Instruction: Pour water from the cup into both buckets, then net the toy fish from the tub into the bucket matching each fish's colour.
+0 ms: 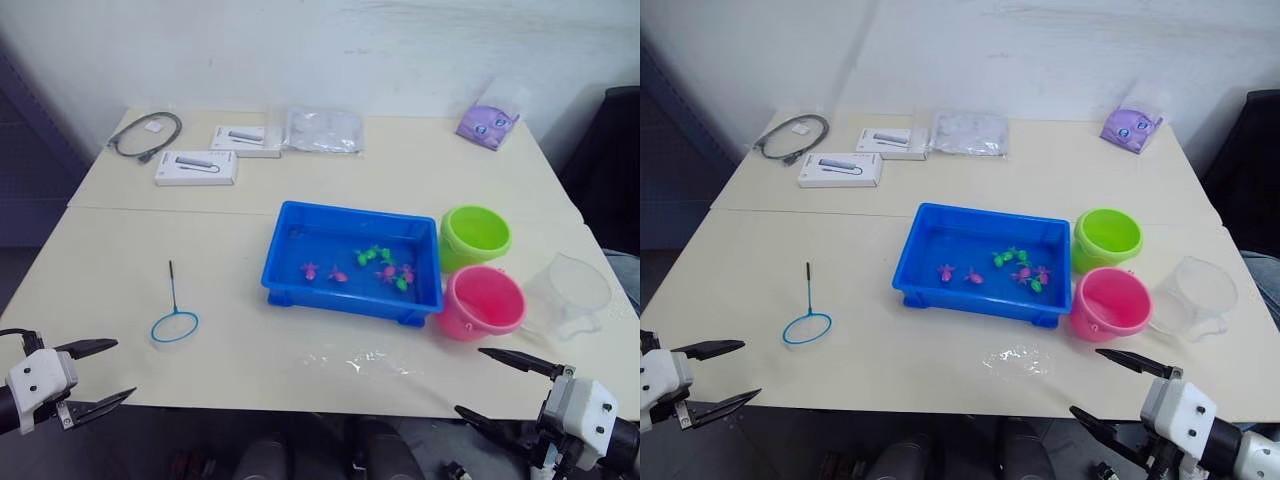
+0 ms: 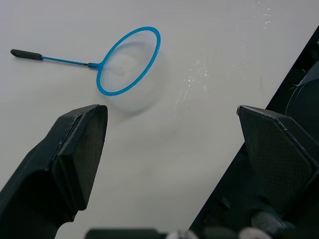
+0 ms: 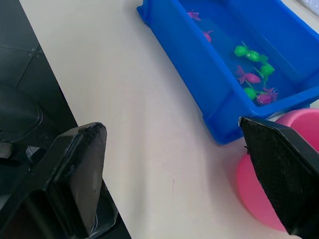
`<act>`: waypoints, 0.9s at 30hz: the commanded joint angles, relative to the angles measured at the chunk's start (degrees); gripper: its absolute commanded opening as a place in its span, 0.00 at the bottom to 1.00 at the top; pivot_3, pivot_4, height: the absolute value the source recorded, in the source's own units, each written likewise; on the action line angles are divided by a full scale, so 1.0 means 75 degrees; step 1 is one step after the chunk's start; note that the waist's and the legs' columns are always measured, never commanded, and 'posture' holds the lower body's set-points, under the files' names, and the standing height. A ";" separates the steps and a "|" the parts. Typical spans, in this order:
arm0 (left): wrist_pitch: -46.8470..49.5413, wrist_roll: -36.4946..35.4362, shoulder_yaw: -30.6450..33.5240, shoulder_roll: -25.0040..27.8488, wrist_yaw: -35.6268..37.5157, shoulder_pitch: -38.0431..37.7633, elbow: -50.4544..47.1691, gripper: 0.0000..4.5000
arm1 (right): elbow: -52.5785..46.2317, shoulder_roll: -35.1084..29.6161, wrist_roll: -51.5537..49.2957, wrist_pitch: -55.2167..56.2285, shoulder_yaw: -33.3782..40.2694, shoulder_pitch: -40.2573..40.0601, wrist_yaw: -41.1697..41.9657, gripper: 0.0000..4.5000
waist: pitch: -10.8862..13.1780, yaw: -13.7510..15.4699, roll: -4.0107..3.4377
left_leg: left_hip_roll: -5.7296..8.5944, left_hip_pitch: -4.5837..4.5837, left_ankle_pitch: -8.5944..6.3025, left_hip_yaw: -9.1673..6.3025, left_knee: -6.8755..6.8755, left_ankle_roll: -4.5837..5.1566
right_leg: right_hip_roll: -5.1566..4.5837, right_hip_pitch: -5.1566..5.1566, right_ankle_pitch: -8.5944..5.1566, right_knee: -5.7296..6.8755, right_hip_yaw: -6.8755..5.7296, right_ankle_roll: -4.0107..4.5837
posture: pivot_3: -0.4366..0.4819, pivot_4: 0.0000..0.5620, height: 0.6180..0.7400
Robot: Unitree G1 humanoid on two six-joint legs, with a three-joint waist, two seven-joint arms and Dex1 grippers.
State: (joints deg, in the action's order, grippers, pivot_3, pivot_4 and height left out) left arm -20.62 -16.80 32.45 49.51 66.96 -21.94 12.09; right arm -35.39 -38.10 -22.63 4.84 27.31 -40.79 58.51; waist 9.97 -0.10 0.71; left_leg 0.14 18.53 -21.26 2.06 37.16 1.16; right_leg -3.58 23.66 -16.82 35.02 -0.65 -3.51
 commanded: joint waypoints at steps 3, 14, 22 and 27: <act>0.1829 -0.0933 -0.0176 0.0193 0.0204 -0.0109 -0.0781 1.00 | -0.0178 0.0233 -0.0178 -0.0376 -0.0270 0.0210 -0.0477 1.00 | -0.0001 -0.0017 0.0004 | 0.0000 -0.0003 0.0000 0.0000 0.0000 0.0000 | 0.0001 -0.0002 0.0000 0.0004 0.0001 -0.0001 | 0.48 0.27 1.00; 0.4984 -0.2498 -0.1878 -0.0369 -0.0592 0.1843 -0.3968 1.00 | -0.0736 0.1396 -0.1082 -0.1360 0.1161 -0.0592 -0.2004 1.00 | -0.0001 0.0006 -0.0043 | 0.0000 0.0004 0.0008 -0.0002 0.0017 -0.0007 | -0.0010 -0.0008 0.0003 0.0022 -0.0009 -0.0005 | 0.48 0.27 1.00; 0.5781 -0.2756 -0.3284 -0.1429 -0.1294 0.3884 -0.4479 1.00 | 0.0274 0.3398 -0.1321 -0.1250 0.2706 -0.0910 -0.4060 1.00 | -0.0013 -0.0040 -0.0032 | 0.0000 0.0002 0.0021 0.0001 0.0018 -0.0030 | -0.0001 -0.0012 0.0012 0.0029 0.0003 -0.0023 | 0.48 0.27 1.00; 0.5765 -0.2577 -0.3802 -0.1615 -0.1206 0.4471 -0.4343 1.00 | 0.0870 0.3731 -0.0881 -0.1558 0.2329 0.0028 -0.5302 1.00 | -0.0007 -0.0178 -0.0046 | 0.0000 -0.0002 0.0043 0.0007 0.0013 -0.0040 | -0.0001 -0.0015 0.0011 0.0062 0.0017 -0.0021 | 0.48 0.27 1.00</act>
State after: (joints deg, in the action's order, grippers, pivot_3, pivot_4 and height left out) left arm 23.06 -36.43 4.77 37.78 57.51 10.28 -19.77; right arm -29.34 -10.11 -30.64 -6.08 45.14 -42.70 22.86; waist 9.91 -1.43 0.36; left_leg 0.13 18.52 -20.92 2.12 37.26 0.86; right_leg -3.59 23.56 -16.73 35.50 -0.51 -3.67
